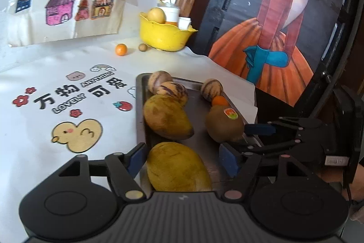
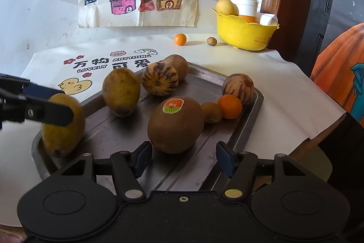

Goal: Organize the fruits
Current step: 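Lower the kiwi and potato onto the tray and open both tools, then withdraw both open tools from the tray toward the yellow bowl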

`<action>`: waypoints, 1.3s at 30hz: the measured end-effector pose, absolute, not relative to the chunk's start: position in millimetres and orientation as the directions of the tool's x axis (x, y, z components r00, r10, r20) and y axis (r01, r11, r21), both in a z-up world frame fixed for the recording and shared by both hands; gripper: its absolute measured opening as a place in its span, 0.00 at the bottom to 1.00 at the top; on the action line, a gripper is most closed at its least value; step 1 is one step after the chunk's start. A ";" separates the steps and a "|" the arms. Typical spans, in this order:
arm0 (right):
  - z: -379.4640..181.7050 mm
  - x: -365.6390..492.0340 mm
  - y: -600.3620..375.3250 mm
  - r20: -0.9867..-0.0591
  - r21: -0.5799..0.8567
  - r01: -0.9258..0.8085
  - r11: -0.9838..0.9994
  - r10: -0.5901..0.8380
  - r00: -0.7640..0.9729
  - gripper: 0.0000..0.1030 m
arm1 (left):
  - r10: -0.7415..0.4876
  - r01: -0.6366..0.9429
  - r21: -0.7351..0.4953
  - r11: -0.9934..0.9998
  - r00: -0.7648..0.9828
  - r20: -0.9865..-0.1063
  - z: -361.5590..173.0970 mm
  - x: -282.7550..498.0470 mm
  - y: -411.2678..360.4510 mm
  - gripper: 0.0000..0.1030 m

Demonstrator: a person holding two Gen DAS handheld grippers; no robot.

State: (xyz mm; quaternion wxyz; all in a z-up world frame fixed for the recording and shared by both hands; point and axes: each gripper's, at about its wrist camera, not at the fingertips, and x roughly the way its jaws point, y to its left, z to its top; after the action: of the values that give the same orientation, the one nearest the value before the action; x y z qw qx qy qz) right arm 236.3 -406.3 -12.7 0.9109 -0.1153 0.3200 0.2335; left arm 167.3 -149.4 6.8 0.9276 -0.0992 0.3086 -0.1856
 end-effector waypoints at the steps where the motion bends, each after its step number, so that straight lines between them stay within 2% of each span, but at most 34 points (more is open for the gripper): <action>1: -12.0 234.1 -405.6 -0.635 -0.063 -0.498 0.865 0.350 0.689 0.66 | -0.405 0.281 -0.301 0.911 0.744 -0.532 7.9 165.3 -146.7 0.74; 8: -5.7 215.7 -400.6 -0.628 -0.043 -0.476 0.878 0.347 0.696 0.75 | -0.386 0.268 -0.292 0.918 0.776 -0.499 16.9 148.0 -133.1 0.86; 10: -3.0 208.1 -398.0 -0.625 -0.041 -0.473 0.880 0.346 0.700 0.82 | -0.378 0.263 -0.289 0.921 0.785 -0.491 19.0 143.5 -128.2 0.96; 12: 0.0 199.5 -395.2 -0.621 -0.036 -0.465 0.885 0.345 0.704 0.87 | -0.370 0.258 -0.282 0.924 0.791 -0.487 19.8 138.1 -123.4 1.00; 20: 9.5 158.4 -388.4 -0.605 0.031 -0.404 0.914 0.339 0.720 0.97 | -0.335 0.218 -0.277 0.936 0.794 -0.508 13.7 118.1 -99.2 1.00; 24: 13.4 136.8 -379.2 -0.617 0.059 -0.348 0.936 0.308 0.724 0.99 | -0.278 0.192 -0.210 0.959 0.792 -0.544 10.8 109.0 -92.0 1.00; 30: 16.9 108.8 -357.4 -0.630 0.115 -0.328 0.938 0.324 0.706 0.99 | -0.168 0.126 -0.113 0.986 0.781 -0.601 5.4 98.2 -79.4 1.00; 39: 13.0 78.0 -321.9 -0.613 0.185 -0.322 0.928 0.365 0.701 0.99 | -0.080 -0.006 -0.136 0.991 0.782 -0.618 10.0 87.5 -42.3 1.00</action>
State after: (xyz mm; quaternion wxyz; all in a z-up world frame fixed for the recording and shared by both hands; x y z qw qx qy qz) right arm 78.0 -321.9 13.0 0.9216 0.0317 0.3389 0.1865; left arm 87.5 -42.3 10.0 0.9417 -0.0651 0.3295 -0.0197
